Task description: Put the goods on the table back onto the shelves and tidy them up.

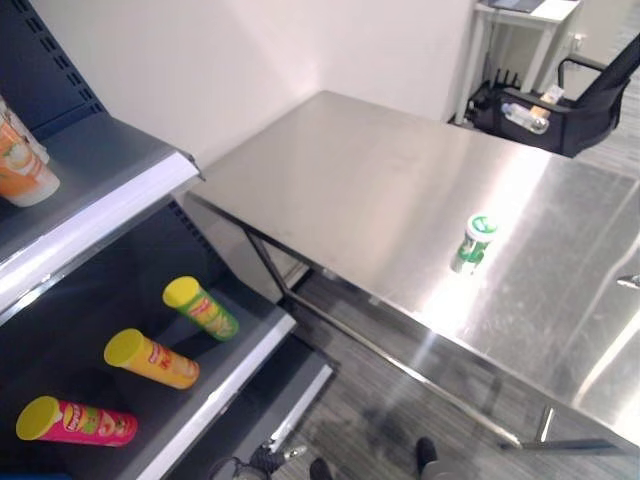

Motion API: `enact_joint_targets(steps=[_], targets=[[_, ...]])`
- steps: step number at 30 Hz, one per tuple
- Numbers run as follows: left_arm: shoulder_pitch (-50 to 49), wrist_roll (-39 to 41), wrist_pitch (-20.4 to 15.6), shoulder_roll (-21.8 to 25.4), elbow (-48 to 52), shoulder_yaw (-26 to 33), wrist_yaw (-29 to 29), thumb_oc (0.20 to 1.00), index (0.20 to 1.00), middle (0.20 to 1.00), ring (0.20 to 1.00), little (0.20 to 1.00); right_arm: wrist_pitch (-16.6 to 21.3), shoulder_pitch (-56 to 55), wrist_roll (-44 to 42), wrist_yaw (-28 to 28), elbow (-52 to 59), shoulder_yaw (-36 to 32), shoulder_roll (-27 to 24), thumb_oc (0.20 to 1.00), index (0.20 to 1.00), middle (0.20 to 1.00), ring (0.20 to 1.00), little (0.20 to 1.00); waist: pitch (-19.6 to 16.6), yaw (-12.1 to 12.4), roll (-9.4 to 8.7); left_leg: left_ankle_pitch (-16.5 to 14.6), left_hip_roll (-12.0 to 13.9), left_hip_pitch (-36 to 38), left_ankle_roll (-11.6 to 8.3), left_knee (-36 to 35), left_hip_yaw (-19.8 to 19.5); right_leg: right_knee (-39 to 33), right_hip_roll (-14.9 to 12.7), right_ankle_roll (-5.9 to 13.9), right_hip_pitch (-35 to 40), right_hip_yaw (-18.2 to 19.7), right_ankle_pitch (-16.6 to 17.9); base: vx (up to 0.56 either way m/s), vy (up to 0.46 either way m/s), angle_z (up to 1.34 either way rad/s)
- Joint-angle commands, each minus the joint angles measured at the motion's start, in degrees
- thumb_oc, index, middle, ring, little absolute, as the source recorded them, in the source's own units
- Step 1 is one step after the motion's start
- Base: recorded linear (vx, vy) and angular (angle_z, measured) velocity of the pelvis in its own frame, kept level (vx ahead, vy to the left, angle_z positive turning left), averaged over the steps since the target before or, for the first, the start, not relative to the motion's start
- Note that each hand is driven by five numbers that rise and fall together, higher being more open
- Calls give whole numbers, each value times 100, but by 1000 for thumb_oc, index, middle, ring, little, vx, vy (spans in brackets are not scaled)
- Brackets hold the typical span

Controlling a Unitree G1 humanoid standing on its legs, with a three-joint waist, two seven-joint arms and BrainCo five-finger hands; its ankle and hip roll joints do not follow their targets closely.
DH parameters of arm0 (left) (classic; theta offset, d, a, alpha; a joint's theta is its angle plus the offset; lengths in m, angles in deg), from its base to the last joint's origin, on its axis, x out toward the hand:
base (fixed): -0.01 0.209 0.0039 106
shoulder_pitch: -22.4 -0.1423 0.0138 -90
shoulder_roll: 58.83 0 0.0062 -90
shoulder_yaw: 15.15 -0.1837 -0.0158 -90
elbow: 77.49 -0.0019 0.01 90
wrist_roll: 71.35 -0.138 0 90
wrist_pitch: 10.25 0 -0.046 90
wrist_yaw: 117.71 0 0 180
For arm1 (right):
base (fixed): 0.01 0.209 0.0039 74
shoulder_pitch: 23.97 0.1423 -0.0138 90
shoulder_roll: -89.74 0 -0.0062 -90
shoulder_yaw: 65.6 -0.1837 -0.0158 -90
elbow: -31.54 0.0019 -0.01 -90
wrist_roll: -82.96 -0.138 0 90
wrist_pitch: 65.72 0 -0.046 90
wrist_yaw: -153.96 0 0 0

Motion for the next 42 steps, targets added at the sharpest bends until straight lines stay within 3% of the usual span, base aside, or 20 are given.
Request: enact_joint_targets(steps=[1, 7, 10, 23, 42], targets=[[306, 115, 21, 380, -192, 82, -84, 1000, 1000, 1000, 1000, 1000, 86, 296, -340, -160, 205, -73, 76, 1000, 1000, 1000, 1000, 1000, -107, 216, -421, -276, -7, 100, -272, 180, 215, 447, -373, 296, -580, 232, 5, 76, -107, 28], [186, 154, 54, 330, -284, -32, 22, 1000, 1000, 1000, 1000, 1000, 230, 688, -1295, 209, -292, 533, 314, 1000, 1000, 1000, 1000, 1000, -138, 351, -340, -238, 87, 163, -355, 231, 224, 463, -317, 194, -336, -4, -152, 50, -62, 13], [160, 138, 74, 334, -311, -57, 51, 1000, 1000, 1000, 1000, 1000, 263, 818, -1380, 267, -384, 724, 389, 1000, 1000, 1000, 1000, 1000, -145, 377, -310, -226, 103, 185, -380, 232, 232, 473, -312, 174, -279, -70, -189, 28, -32, 12], [-28, 168, 101, 306, -378, -117, 91, 1000, 1000, 1000, 1000, 1000, 282, 1446, -1461, 475, -875, 1682, 475, 1000, 1000, 1000, 1000, 1000, -197, 580, -160, -166, 159, 341, -462, 244, 183, 512, -300, 81, 17, -348, -356, 17, -34, 8], [-180, 262, 119, 287, -386, -150, 42, 1000, 1000, 1000, 1000, 1000, 227, 2082, -1462, 295, -1569, 2273, 553, 1000, 1000, 1000, 1000, 1000, -215, 799, -87, -79, 264, 391, -537, 225, 108, 445, -223, 14, 215, -623, -449, 3, -20, 5]])
